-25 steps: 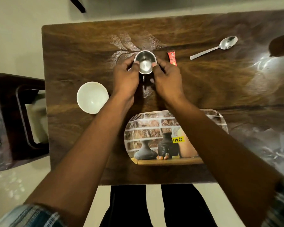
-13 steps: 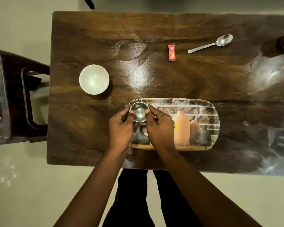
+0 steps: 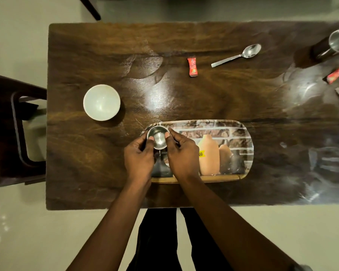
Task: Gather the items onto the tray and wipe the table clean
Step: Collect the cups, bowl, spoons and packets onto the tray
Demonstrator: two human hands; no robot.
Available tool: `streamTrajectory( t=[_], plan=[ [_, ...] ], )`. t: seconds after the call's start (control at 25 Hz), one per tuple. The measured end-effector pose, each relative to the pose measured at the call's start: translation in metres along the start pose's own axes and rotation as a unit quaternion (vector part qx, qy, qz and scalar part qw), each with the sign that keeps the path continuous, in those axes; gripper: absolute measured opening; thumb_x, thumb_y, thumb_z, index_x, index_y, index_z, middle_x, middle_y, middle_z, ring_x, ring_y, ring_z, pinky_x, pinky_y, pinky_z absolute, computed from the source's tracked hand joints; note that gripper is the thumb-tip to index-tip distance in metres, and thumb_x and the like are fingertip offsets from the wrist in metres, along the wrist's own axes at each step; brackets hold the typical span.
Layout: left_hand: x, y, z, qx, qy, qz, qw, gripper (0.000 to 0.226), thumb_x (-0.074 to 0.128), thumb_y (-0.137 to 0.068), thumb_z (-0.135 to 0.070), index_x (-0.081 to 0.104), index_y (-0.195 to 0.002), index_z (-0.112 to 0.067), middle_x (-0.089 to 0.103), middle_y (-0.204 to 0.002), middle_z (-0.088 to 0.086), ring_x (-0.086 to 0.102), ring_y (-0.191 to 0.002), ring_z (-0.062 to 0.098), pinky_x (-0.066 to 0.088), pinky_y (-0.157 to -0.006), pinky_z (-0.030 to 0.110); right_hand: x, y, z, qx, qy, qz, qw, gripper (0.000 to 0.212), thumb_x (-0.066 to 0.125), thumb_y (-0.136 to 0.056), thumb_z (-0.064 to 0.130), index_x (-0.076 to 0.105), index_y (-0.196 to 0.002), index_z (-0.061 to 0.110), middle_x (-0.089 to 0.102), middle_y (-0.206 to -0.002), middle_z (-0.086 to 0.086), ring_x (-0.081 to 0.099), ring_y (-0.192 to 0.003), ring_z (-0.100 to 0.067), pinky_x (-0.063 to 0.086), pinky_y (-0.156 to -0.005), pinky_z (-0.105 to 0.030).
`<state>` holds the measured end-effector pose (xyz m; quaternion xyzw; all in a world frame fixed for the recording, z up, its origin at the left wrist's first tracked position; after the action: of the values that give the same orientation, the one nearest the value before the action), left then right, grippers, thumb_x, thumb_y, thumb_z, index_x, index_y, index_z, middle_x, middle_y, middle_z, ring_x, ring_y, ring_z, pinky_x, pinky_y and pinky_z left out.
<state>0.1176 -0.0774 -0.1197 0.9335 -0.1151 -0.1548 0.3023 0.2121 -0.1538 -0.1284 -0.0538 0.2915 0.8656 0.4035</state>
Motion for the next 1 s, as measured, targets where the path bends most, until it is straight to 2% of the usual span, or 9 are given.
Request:
streamTrajectory(
  t=[0.16, 0.28, 0.44, 0.52, 0.6, 0.68, 0.84, 0.92, 1.0],
  plan=[
    [0.000, 0.003, -0.008, -0.002, -0.016, -0.004, 1.000, 0.025, 0.068, -0.101, -0.011, 0.078, -0.124, -0.012, 0.083, -0.105, 0.004, 0.079, -0.105, 0.032, 0.064, -0.091, 0.042, -0.002, -0.003, 0.003, 0.013, -0.003, 0.022, 1.000, 0.040, 0.060, -0.105, 0.045, 0.073, -0.136, 0.023, 0.079, -0.124, 0.008, 0.074, -0.112, -0.004, 0.060, -0.100, -0.036],
    [-0.010, 0.009, -0.016, 0.034, -0.075, -0.035, 0.996, 0.034, 0.075, -0.096, -0.013, 0.074, -0.130, -0.017, 0.080, -0.117, 0.006, 0.077, -0.108, 0.029, 0.061, -0.100, 0.052, -0.007, -0.002, 0.004, 0.046, 0.015, 0.045, 0.998, 0.055, 0.061, -0.097, 0.061, 0.065, -0.142, 0.031, 0.076, -0.130, 0.010, 0.072, -0.115, -0.005, 0.059, -0.102, -0.037],
    [0.021, 0.022, -0.054, 0.178, -0.165, -0.135, 0.961, 0.036, 0.075, -0.089, -0.007, 0.068, -0.112, -0.034, 0.068, -0.119, 0.022, 0.068, -0.105, 0.038, 0.057, -0.094, 0.050, -0.060, -0.028, 0.009, 0.073, -0.026, 0.030, 0.997, 0.059, 0.065, -0.088, 0.071, 0.069, -0.134, 0.034, 0.077, -0.124, 0.015, 0.073, -0.106, 0.000, 0.061, -0.097, -0.036],
    [0.066, 0.023, -0.075, 0.240, -0.160, -0.093, 0.953, 0.028, 0.070, -0.091, -0.008, 0.068, -0.114, -0.024, 0.066, -0.116, 0.026, 0.067, -0.102, 0.036, 0.055, -0.093, 0.048, -0.106, -0.051, 0.007, 0.066, -0.066, -0.003, 0.996, 0.054, 0.065, -0.089, 0.069, 0.069, -0.130, 0.034, 0.078, -0.119, 0.014, 0.074, -0.108, -0.003, 0.062, -0.098, -0.040],
    [0.133, 0.019, -0.091, 0.273, -0.129, -0.019, 0.953, 0.025, 0.067, -0.093, -0.001, 0.068, -0.117, -0.007, 0.069, -0.116, 0.024, 0.068, -0.098, 0.018, 0.055, -0.093, 0.036, -0.167, -0.085, 0.000, 0.058, -0.123, -0.057, 0.989, 0.044, 0.070, -0.094, 0.054, 0.071, -0.128, 0.026, 0.079, -0.115, 0.009, 0.074, -0.107, -0.006, 0.061, -0.101, -0.042],
    [0.210, 0.018, -0.107, 0.291, -0.103, 0.037, 0.950, 0.024, 0.064, -0.094, 0.008, 0.068, -0.115, -0.002, 0.070, -0.111, 0.015, 0.066, -0.093, 0.002, 0.055, -0.088, 0.023, -0.241, -0.124, -0.007, 0.055, -0.168, -0.117, 0.977, 0.037, 0.073, -0.098, 0.036, 0.069, -0.129, 0.016, 0.078, -0.108, 0.006, 0.074, -0.097, -0.006, 0.061, -0.097, -0.040],
    [0.335, 0.017, -0.121, 0.279, -0.067, 0.120, 0.950, 0.031, 0.064, -0.094, 0.003, 0.070, -0.115, -0.018, 0.072, -0.108, -0.003, 0.069, -0.095, 0.003, 0.059, -0.092, 0.037, -0.356, -0.194, -0.018, 0.047, -0.208, -0.158, 0.964, 0.043, 0.073, -0.099, 0.036, 0.062, -0.135, 0.015, 0.072, -0.105, 0.006, 0.068, -0.093, -0.006, 0.061, -0.093, -0.043],
    [0.388, 0.017, -0.129, 0.252, -0.067, 0.162, 0.952, 0.035, 0.065, -0.097, -0.001, 0.068, -0.130, -0.011, 0.071, -0.122, 0.001, 0.067, -0.101, -0.008, 0.057, -0.095, 0.024, -0.392, -0.230, -0.020, 0.046, -0.225, -0.151, 0.961, 0.046, 0.068, -0.103, 0.032, 0.057, -0.145, 0.016, 0.070, -0.118, 0.003, 0.066, -0.101, -0.007, 0.059, -0.091, -0.037],
    [0.436, 0.021, -0.141, 0.214, -0.073, 0.200, 0.953, 0.044, 0.064, -0.102, -0.008, 0.059, -0.145, -0.014, 0.064, -0.141, 0.007, 0.063, -0.107, -0.010, 0.053, -0.094, 0.013, -0.413, -0.264, -0.019, 0.046, -0.228, -0.141, 0.962, 0.058, 0.066, -0.103, 0.036, 0.048, -0.155, 0.018, 0.061, -0.147, -0.004, 0.062, -0.125, -0.011, 0.057, -0.099, -0.034]
  ],
)
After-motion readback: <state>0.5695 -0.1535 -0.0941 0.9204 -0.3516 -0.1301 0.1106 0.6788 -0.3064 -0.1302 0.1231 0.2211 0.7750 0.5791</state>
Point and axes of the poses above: each hand's wrist, its own y-axis away from the middle knuckle, its own x-axis out of the palm, z = x × y, the point moved 2 cm from there along -y, towards the middle knuckle
